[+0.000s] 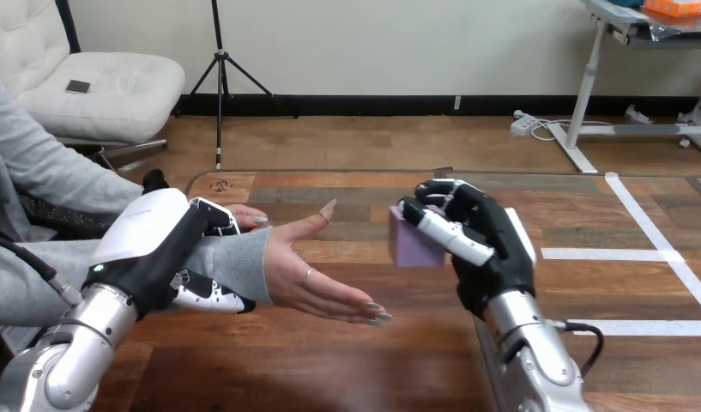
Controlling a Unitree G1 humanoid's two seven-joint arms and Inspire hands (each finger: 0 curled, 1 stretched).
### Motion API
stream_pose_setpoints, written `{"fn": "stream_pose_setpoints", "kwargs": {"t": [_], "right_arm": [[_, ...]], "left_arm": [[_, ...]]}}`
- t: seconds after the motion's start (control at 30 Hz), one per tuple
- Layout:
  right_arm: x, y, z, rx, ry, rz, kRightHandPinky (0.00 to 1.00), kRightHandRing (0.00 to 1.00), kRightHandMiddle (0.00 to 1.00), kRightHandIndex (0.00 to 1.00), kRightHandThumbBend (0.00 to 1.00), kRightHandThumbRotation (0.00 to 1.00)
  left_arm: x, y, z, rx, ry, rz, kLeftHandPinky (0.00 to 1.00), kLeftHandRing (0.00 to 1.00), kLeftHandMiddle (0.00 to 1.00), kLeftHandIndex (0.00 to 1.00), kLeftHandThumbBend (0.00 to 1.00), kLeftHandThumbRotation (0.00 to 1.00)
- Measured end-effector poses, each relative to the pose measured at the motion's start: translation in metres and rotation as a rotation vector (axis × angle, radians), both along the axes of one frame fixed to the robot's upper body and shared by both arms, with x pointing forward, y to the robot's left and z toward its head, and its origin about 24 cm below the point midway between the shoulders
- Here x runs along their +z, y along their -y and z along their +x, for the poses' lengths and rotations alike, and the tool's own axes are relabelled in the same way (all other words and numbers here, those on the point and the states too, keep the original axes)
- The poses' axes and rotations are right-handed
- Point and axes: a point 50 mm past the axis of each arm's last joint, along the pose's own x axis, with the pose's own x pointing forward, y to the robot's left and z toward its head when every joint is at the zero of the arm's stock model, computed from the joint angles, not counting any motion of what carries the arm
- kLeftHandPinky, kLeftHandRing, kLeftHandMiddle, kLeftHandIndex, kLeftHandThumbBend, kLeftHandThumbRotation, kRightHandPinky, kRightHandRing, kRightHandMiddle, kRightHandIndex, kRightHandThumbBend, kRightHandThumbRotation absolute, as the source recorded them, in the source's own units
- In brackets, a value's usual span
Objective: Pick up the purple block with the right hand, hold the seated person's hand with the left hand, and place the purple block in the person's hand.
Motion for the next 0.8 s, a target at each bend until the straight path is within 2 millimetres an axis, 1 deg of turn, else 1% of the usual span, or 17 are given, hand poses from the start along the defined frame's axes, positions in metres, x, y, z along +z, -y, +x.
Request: {"fn": "stream_pose_setpoints", "kwargs": {"t": [0.47,0.8], "right_arm": [[0.009,-0.02,-0.003,0.067,0.046,-0.013,0.31,0.36,0.42,0.44,0.87,0.0],[0.014,-0.028,-0.006,0.113,0.066,-0.047,0.31,0.36,0.41,0.43,0.88,0.0]], "left_arm": [[0.0,0.002,0.0,-0.01,0.004,-0.007,0.22,0.27,0.32,0.34,0.7,0.0],[-0.001,0.003,0.0,-0.017,0.005,-0.011,0.22,0.27,0.32,0.34,0.7,0.0]]}}
